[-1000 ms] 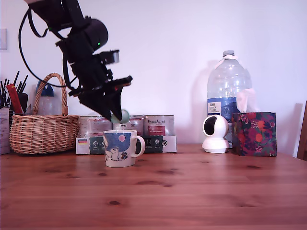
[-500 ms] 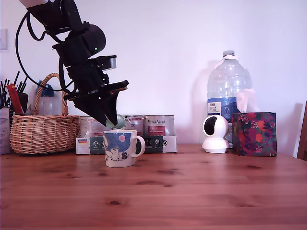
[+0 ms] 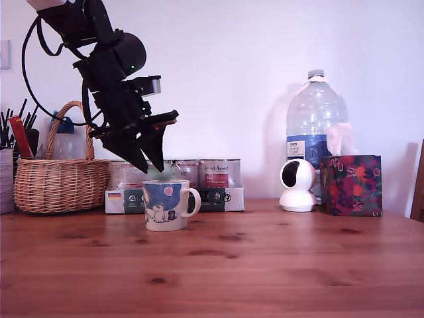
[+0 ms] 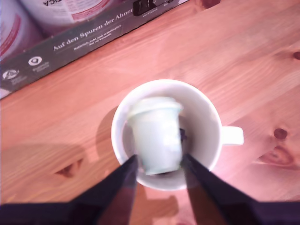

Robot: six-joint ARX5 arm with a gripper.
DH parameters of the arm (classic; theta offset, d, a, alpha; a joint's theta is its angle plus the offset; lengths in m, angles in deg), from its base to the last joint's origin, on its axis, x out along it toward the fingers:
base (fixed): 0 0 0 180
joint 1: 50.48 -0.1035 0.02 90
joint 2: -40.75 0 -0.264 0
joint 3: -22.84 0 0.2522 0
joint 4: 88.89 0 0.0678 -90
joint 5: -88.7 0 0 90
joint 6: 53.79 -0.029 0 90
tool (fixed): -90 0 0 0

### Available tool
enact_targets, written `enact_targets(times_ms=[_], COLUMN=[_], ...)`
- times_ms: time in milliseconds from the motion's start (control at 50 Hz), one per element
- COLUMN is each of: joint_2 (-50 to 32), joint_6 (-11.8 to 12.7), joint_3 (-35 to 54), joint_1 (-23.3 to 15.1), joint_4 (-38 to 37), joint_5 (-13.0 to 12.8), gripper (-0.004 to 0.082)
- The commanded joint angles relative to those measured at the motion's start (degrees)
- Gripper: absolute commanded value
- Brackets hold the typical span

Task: Pick up the coffee capsules from the table one by one and drop them inside the nearest coffee cup

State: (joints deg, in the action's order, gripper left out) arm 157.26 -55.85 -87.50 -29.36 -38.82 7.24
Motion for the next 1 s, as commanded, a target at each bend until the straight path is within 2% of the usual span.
enact_targets(times_ms=[0,280,360,420,460,600,620,660,980], joint_2=[0.61,0.57,-0.02,-0.81,-1.68,-5.35,-5.97,-7.13,-16.94], joint_6=[0.07,-1.03,-2.01,-2.80,-3.26,-3.61,-3.63,-3.69,-3.91], joint_3=[-0.35,-0.39,-0.39,-0.39,-0.39,-0.39,-0.39,-0.39,0.07], joint_1=[-0.02,-0.02,0.04,0.07,0.13,0.20,0.20,0.20,0.20], joint_4=[0.35,1.11,2.10,2.82,3.43,5.95,6.23,6.67,10.21], joint_5=[0.24,0.46,0.42,0.04,0.07,0.57,0.70,1.25,2.60], gripper=[0.0780,0.0776,0.0723,0.0617,0.0509,-0.0012,-0.0035,-0.0004,-0.0010])
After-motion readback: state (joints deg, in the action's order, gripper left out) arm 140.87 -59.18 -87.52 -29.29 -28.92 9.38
